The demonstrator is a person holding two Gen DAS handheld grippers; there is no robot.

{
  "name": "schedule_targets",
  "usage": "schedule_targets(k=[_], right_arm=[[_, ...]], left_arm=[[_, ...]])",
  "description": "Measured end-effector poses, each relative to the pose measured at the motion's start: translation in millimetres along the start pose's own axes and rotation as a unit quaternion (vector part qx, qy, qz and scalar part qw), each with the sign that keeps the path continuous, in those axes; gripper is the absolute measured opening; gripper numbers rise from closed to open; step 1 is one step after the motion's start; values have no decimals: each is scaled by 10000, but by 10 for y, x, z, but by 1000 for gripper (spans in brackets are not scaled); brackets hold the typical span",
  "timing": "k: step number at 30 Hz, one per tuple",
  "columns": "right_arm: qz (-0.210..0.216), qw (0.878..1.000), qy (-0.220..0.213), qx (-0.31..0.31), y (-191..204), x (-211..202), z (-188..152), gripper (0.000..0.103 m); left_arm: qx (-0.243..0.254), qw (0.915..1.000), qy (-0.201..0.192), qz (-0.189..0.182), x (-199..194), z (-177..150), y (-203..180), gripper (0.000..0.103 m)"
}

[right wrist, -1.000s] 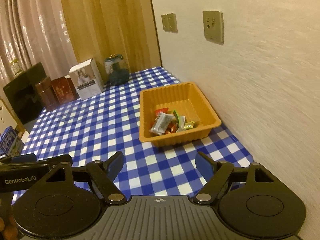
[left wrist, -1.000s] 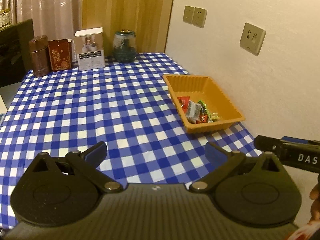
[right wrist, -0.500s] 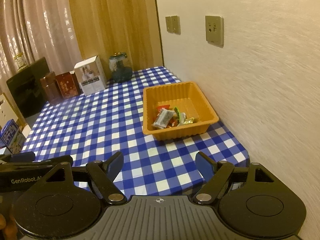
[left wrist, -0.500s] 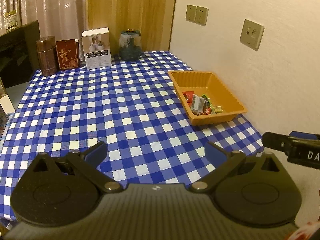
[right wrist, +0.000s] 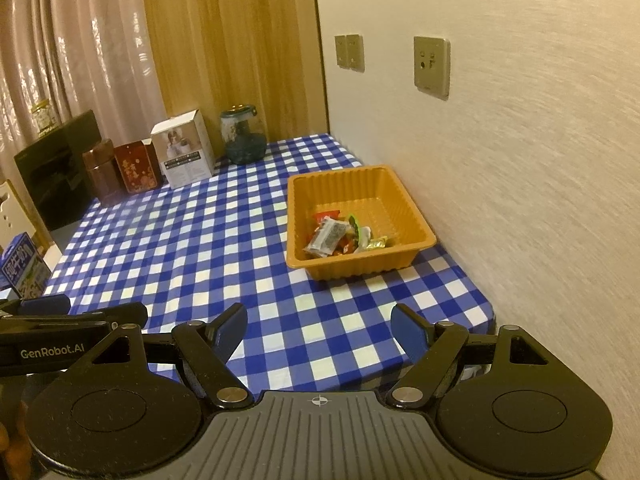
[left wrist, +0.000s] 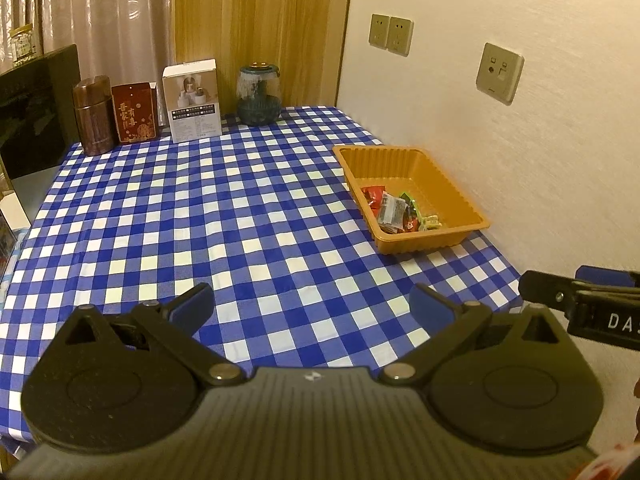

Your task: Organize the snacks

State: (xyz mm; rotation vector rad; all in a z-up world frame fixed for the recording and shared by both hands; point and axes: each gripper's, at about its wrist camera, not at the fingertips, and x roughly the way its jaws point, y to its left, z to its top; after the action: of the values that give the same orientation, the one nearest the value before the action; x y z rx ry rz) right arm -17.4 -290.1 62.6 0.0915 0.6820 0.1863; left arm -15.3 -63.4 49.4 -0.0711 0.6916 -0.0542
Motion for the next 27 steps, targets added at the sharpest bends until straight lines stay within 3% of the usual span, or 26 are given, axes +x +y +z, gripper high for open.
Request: schedule_targets(k=[27], right_arm=[[-18, 10000, 22, 3, 6, 34, 8, 79]], left_arm=[[7, 10000, 7, 5, 20, 0, -3, 103]])
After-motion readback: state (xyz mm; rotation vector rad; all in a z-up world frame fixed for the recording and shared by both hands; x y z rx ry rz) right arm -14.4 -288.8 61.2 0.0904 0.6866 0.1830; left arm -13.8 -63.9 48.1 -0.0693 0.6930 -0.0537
